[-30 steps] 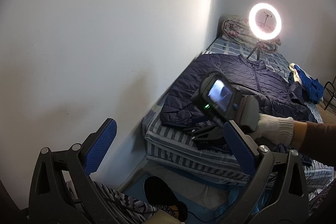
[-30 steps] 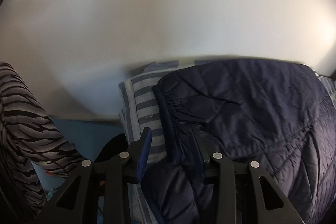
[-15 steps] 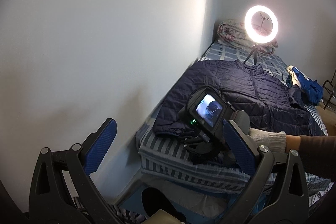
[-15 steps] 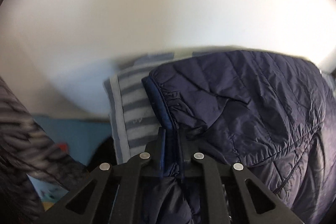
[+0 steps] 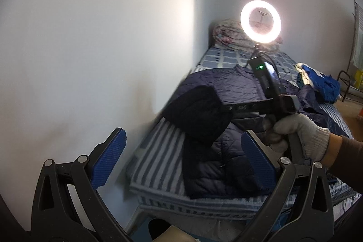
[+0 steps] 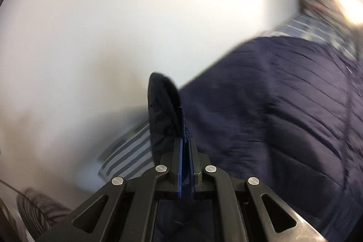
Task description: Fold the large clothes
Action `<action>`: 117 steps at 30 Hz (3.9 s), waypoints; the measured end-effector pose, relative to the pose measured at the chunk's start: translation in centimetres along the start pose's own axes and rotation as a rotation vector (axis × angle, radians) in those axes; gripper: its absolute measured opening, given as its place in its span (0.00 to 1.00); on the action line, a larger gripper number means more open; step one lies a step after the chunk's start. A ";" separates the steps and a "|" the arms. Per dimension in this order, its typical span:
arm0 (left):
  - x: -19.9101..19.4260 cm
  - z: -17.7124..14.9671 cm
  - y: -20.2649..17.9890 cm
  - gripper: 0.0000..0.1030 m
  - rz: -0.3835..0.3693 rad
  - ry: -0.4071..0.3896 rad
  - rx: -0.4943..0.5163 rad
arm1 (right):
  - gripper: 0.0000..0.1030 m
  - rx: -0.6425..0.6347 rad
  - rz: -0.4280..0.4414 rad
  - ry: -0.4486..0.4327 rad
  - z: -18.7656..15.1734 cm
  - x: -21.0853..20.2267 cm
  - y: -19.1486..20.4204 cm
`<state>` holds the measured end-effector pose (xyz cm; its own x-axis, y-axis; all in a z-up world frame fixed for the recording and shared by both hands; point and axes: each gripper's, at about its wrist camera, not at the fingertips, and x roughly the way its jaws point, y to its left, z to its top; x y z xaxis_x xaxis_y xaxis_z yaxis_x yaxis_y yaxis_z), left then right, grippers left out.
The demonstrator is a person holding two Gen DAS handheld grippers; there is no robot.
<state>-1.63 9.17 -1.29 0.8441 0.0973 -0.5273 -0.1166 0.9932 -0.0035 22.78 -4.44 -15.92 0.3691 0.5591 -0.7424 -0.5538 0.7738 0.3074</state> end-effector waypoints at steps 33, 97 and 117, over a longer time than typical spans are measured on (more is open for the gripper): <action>16.7 8.6 -8.2 0.98 -0.217 0.148 -0.023 | 0.01 0.432 -0.366 -0.230 -0.9 -9.8 -28.6; 15.6 8.1 -15.3 0.98 -0.192 0.058 0.177 | 0.39 0.474 -0.565 -0.251 -5.6 -21.0 -28.8; 13.8 5.8 -20.7 0.98 -0.310 0.080 0.275 | 0.53 0.778 -0.801 -0.216 -28.7 -37.7 -27.2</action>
<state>15.51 -9.63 -3.59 0.7727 -0.2039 -0.6011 0.2898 0.9559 0.0482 2.47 -55.10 -13.32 0.5710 -0.1982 -0.7967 0.4854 0.8641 0.1329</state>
